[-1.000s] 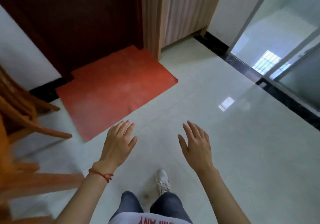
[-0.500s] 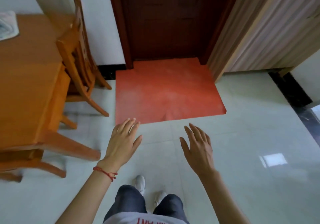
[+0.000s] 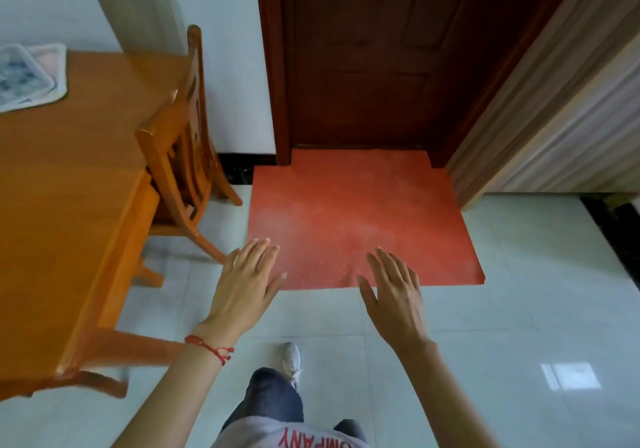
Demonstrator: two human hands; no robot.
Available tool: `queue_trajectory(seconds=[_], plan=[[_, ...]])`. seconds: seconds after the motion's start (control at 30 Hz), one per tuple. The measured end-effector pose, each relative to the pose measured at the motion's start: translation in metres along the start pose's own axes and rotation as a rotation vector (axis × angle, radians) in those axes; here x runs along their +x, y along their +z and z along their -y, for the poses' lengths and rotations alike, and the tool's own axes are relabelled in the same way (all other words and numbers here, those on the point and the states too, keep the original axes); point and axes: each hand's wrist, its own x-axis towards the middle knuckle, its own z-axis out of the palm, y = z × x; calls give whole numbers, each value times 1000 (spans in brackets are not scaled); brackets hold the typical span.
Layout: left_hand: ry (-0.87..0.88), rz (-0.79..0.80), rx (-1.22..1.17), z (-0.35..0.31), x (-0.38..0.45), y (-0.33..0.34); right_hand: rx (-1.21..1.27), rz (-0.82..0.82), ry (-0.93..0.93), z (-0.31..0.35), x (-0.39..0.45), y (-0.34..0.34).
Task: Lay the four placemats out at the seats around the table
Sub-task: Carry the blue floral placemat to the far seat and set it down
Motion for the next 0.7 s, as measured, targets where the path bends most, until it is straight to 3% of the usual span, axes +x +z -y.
queue_trajectory(seconds=[0.3,0.7], plan=[[-43,12,10,65,115,-27,-33,18,10,16,134,26],[-210,-63,31,95,252,-48,-27,27,-120,-12,313,64]])
